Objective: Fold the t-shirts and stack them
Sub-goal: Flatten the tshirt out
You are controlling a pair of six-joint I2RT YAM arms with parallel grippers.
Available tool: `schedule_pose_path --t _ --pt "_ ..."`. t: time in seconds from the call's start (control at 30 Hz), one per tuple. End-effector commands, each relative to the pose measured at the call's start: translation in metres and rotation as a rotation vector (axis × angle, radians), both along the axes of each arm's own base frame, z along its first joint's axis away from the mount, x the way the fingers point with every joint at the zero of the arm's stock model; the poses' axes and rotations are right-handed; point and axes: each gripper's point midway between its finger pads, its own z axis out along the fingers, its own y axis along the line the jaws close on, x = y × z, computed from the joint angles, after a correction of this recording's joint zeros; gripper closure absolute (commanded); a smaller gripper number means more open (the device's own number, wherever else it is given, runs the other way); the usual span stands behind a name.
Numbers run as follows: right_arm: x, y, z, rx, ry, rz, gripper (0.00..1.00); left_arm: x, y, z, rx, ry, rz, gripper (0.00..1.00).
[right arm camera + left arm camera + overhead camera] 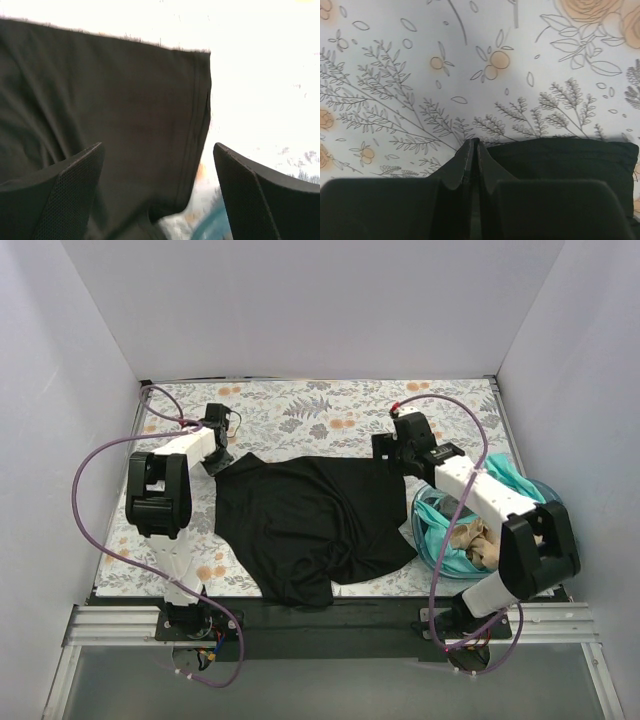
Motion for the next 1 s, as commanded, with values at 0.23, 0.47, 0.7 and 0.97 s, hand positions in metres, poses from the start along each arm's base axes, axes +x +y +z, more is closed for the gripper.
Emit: schedule_pose_path --t 0.23,0.47,0.7,0.97 --pt "0.071 -0.007 -0.02 -0.031 0.044 -0.092 0.21 -0.016 0.03 0.027 0.086 -0.071 0.083 1.0" --pt "0.099 -0.007 -0.044 0.032 0.111 -0.062 0.43 -0.013 0.028 0.027 0.074 -0.084 0.07 1.0" --pt "0.11 0.006 -0.056 0.053 0.113 0.023 0.44 -0.014 0.028 0.023 0.072 -0.073 0.066 1.0" --pt "0.113 0.005 -0.076 0.041 0.147 0.018 0.57 -0.011 0.025 0.024 0.053 -0.081 0.074 1.0"
